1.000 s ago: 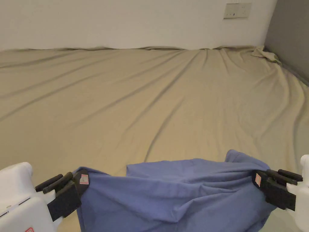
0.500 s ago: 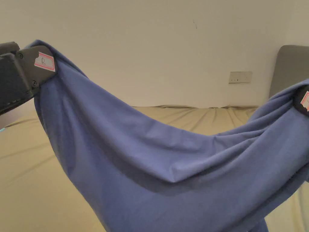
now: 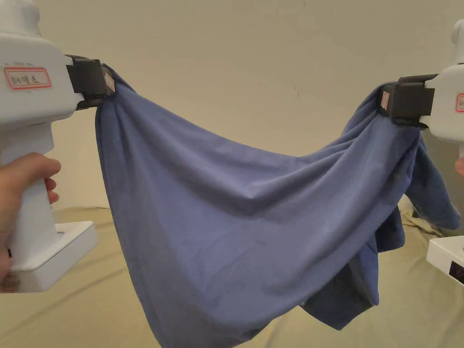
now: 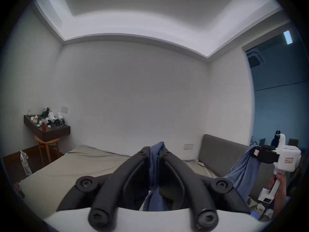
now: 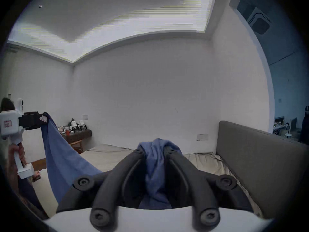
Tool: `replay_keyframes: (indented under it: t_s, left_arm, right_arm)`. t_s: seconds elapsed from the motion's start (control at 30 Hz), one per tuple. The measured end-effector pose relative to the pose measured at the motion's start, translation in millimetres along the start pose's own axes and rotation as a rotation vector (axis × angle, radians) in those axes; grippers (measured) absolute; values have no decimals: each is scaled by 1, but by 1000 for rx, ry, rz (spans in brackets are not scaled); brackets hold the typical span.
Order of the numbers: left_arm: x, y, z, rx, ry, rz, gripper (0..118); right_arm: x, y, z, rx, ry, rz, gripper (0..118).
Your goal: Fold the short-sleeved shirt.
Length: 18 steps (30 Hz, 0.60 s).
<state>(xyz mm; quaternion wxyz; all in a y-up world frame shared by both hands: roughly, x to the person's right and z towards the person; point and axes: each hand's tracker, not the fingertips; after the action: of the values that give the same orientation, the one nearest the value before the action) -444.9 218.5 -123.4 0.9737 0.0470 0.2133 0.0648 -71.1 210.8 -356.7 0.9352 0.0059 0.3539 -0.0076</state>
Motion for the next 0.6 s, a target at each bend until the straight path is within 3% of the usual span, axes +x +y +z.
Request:
replay_keyframes:
  t_s: [0.13, 0.37, 0.6]
  left_arm:
    - [-23, -29, -73, -30, 73, 2, 8]
    - [-63, -166, -153, -202, 170, -1, 8]
    - [-88, -373, -140, -510, 207, 157, 8]
  right_arm:
    - [1, -25, -84, -55, 7, -46, 19]
    - [0, -156, -206, -239, -23, 7, 19]
    - [5, -362, -211, -479, -49, -89, 19]
